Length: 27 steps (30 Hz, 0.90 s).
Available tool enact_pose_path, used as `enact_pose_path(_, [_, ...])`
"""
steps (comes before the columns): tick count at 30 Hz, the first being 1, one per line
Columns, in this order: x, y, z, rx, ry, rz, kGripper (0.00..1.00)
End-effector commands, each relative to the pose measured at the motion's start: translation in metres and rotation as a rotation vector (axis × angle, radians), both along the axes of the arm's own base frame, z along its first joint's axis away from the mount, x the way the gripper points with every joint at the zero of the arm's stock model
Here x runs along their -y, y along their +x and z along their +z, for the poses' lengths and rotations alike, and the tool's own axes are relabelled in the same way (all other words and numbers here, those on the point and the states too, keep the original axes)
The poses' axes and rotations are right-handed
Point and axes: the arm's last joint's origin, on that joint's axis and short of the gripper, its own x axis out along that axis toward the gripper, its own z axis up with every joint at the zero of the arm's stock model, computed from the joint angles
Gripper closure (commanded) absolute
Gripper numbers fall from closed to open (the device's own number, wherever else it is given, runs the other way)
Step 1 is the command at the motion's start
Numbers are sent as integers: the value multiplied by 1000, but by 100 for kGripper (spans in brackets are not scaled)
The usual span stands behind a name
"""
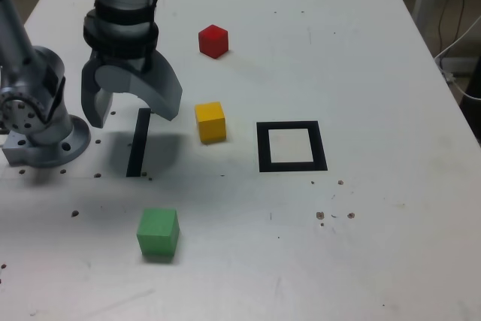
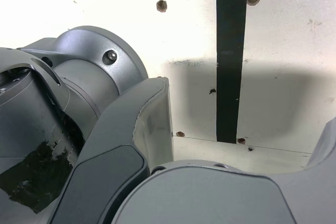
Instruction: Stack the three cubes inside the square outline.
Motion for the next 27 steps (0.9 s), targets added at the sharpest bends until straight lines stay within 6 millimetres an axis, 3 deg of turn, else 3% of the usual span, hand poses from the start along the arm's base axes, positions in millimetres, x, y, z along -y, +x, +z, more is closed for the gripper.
enact_pose_path(1, [0,0,0,1,0,-1,0])
enact_pose_path(27, [-3,-7,13,27,18,-24,0])
